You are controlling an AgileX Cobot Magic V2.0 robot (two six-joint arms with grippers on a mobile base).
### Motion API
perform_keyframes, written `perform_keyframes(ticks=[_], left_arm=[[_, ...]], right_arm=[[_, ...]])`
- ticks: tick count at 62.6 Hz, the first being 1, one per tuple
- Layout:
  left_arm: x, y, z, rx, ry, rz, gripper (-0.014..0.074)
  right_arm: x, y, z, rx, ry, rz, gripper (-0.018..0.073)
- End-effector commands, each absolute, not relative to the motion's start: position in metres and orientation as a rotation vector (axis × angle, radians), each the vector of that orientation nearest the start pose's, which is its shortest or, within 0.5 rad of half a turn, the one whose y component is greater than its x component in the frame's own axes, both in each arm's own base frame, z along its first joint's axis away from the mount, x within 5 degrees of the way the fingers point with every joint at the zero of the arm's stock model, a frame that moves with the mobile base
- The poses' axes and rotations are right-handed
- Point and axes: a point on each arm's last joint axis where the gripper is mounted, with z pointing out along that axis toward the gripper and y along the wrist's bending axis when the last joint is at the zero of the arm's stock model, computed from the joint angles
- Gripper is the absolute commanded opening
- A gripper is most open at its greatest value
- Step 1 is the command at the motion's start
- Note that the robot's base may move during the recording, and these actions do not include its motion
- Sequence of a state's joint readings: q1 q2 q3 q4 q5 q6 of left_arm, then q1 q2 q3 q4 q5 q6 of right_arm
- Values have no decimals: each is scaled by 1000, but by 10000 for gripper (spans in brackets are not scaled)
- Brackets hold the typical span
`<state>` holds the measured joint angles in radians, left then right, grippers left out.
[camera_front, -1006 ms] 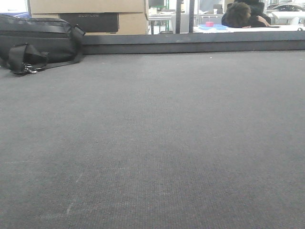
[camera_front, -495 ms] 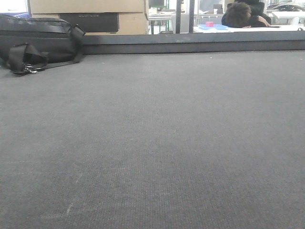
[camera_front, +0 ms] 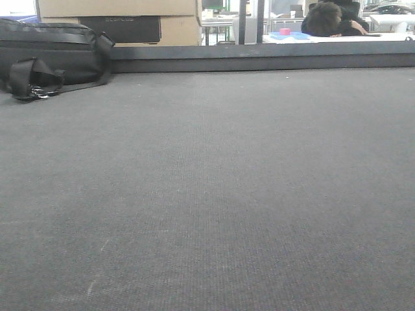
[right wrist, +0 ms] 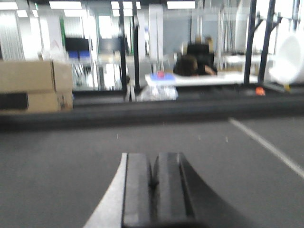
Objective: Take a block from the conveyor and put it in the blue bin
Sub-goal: 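Lower both open grippers toward the green and blue blocks on the belt, then close left gripper on green block and right gripper on blue block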
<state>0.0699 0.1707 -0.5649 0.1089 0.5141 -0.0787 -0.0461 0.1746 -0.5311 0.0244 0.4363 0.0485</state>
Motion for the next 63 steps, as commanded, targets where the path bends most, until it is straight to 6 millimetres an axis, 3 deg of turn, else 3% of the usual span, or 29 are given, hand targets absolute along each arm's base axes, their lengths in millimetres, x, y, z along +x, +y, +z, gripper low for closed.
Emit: perform_keyframes(ticks=[1,9,17,28,37,47,63], left_arm=[[42,9,360,-93,1709,118,-111],[69,12,381,-117,1917,122,-111],[105,15,383,-139,2163,131,-111],[148,18,369,-143,2340,137,-111],[175,20,350,-142,2455,137,-111],[191,21,337,-142,2528,139,-111],[198,21,331,-142,2560,140,-111]], right_arm=[[47,-1,350,89,1749,29,-167],[78,-2,367,51,2046,0,-167],[111,-3,374,30,2316,-4,-167],[155,-4,370,48,2491,23,-167],[183,4,348,18,2636,139,-167],[203,25,323,-175,2811,111,-153],[221,37,300,-177,2914,93,-150]])
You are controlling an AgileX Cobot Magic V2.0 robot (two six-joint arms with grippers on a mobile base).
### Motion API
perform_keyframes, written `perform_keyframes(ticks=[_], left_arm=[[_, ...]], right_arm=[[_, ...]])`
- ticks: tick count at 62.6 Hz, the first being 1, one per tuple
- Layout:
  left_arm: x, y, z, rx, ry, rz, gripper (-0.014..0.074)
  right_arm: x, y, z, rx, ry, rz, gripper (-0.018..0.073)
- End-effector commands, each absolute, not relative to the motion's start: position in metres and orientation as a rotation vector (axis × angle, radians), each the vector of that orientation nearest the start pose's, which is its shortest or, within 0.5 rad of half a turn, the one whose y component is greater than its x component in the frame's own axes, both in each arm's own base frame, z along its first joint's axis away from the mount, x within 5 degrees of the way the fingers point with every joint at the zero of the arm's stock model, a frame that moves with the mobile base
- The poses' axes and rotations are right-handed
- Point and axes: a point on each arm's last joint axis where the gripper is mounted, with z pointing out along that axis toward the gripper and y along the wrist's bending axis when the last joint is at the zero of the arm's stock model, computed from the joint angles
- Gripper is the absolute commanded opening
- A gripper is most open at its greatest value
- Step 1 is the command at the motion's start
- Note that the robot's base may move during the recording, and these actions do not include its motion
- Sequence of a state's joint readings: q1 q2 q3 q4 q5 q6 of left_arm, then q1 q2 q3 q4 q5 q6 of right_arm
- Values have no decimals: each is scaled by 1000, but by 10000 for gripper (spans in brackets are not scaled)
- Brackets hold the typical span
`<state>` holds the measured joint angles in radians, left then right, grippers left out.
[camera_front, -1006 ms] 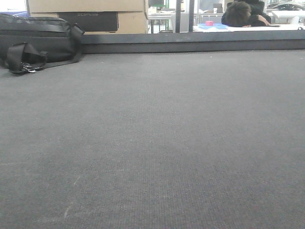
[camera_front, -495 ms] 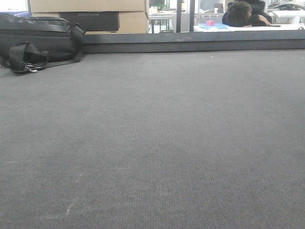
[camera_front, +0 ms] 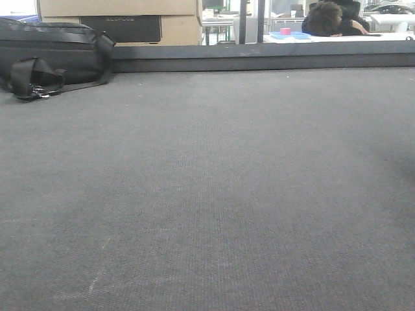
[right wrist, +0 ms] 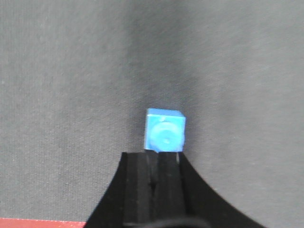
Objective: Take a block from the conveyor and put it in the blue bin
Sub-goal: 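Close left gripper on green block and right gripper on blue block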
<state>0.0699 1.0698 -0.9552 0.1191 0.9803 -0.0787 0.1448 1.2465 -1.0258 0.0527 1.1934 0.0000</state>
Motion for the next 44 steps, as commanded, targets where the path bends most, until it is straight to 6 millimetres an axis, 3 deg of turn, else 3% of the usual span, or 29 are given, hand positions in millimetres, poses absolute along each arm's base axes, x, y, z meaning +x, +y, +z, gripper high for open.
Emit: perform_keyframes(ticks=[1,8,18,21,44], left_arm=[[198,21,331,-142,2560,140,-111],[198,21,331,-145,2560,129,-111],[198,20,331,-150,2560,114,-111],[198,19,331,-154,2561,101,-111],[198,17,330,-163,2559,72,-111]], right_arm=[[222,37,299,-174,2919,93,-147],[228,38,292,-170,2922,92,-33],[229,37,279,-132,2943,91,361],[229,36,273,-124,2952,89,410],[231,25,214,16,3020,131,328]])
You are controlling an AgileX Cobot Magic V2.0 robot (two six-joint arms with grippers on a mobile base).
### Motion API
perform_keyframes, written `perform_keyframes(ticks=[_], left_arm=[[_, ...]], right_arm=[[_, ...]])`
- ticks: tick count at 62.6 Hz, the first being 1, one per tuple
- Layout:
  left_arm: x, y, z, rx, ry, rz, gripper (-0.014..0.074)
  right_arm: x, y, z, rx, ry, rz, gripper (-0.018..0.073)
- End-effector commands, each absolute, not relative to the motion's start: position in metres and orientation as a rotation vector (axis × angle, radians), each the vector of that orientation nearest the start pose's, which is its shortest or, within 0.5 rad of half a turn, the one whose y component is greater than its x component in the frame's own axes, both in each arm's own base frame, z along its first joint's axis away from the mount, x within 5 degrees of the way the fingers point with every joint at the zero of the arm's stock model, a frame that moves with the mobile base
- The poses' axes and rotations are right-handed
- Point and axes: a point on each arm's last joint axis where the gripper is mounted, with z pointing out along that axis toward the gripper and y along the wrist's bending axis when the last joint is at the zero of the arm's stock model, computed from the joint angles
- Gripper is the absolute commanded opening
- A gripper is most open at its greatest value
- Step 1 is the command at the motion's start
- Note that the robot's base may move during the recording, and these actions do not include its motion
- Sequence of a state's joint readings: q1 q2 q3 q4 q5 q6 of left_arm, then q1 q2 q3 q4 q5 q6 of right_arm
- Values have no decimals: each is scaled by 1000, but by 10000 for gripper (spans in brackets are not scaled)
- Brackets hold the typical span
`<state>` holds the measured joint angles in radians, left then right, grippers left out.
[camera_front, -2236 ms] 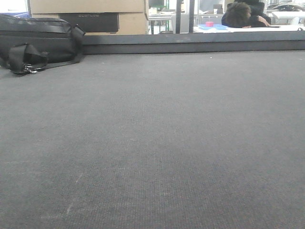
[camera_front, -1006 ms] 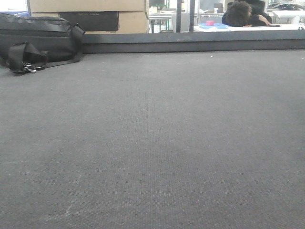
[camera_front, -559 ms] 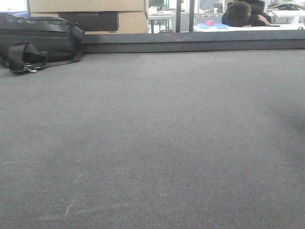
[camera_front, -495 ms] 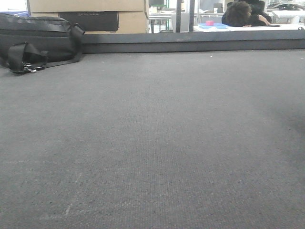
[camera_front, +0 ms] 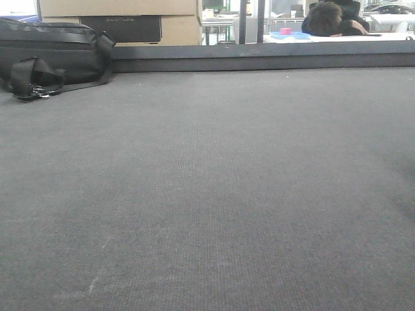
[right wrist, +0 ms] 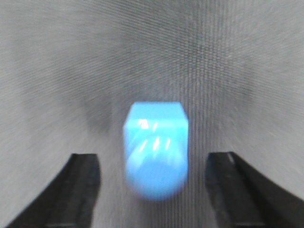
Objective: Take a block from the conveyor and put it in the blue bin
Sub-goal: 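Close left gripper on green block and right gripper on blue block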
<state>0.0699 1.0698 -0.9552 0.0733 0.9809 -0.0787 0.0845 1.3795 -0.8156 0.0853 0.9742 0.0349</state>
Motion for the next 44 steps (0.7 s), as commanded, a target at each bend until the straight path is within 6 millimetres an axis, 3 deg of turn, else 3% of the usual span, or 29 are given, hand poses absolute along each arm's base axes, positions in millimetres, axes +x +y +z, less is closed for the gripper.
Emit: perform_keyframes(ticks=[1,18,24,33,44], left_arm=[[198,17,330,-163,2559,72,-111],[196,17,329,-165,2582,74,-111],[192,17,327,-171,2637,76,-111],[189,20,322,-204,2723,82,-111],[203,36,313,-215,2839,107,-111]], right_arm=[[232,25,212,16,3025,131,328],[240,26,196,20,3064,122,296],[239,24,198,3,3068,101,159],[239,23,208,-15,3074,82,-164],[241,24,236,-22,3027,89,-162]])
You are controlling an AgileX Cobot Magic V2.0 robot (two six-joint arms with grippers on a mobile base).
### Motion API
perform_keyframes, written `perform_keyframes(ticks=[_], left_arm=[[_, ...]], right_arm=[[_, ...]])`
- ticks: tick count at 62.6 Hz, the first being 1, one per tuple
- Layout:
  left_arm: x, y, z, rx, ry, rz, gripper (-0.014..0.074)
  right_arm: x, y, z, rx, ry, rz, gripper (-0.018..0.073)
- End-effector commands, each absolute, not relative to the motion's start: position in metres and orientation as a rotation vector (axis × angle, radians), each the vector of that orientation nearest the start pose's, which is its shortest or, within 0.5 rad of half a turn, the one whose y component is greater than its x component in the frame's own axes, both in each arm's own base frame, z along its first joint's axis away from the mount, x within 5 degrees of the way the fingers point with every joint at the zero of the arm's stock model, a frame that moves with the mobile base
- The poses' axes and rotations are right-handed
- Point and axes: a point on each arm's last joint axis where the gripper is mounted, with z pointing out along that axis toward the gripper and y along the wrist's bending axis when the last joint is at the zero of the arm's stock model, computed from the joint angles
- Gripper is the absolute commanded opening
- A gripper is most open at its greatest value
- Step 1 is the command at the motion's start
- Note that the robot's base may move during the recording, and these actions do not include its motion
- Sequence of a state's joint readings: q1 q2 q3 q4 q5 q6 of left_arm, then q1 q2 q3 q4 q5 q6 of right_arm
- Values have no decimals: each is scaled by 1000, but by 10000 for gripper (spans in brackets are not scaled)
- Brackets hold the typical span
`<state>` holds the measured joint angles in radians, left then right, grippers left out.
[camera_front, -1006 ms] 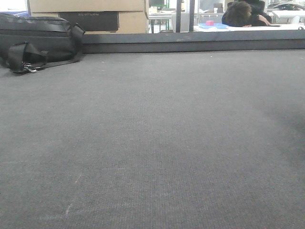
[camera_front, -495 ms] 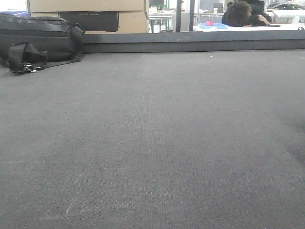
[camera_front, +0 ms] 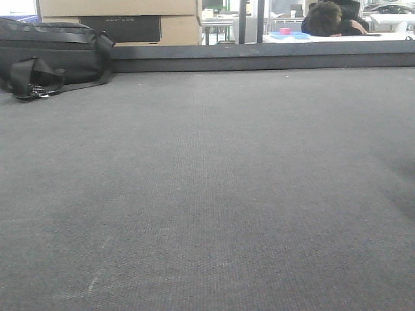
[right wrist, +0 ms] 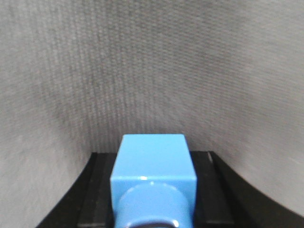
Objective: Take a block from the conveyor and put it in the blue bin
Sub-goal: 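Close left gripper on green block and right gripper on blue block, then lift both held blocks up off the conveyor belt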
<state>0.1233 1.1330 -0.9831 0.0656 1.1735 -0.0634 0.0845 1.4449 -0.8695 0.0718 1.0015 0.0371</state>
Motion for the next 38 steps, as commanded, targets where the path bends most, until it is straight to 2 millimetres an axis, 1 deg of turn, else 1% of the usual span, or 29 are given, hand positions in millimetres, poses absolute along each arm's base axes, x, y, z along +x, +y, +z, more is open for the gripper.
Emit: perform_keyframes(ticks=[1,4,9,17,21,23,26,32,38], left_arm=[[203,37,312,-207,2845,108,-111],[211,40,305,-128,2884,117,-111],[221,43,295,-85,2921,118,-111],[238,46,280,-74,2924,117,-111],[245,47,275,-7,2912,123,-92],[248,48,273,16,2903,127,-66],[253,48,271,34,2880,133,0],[260,50,267,40,2850,139,155],[265,51,258,44,2861,136,284]], right_arm=[[241,24,237,-22,3020,89,-162],[242,24,247,-23,2984,92,-162],[244,24,254,-23,2944,95,-162],[247,24,256,-19,2919,103,-162],[247,25,256,-18,2919,107,-162],[247,25,256,-17,2915,107,-162],[247,25,256,-17,2910,107,-162],[248,25,256,-17,2903,108,-162],[248,25,256,-16,2899,108,-162]])
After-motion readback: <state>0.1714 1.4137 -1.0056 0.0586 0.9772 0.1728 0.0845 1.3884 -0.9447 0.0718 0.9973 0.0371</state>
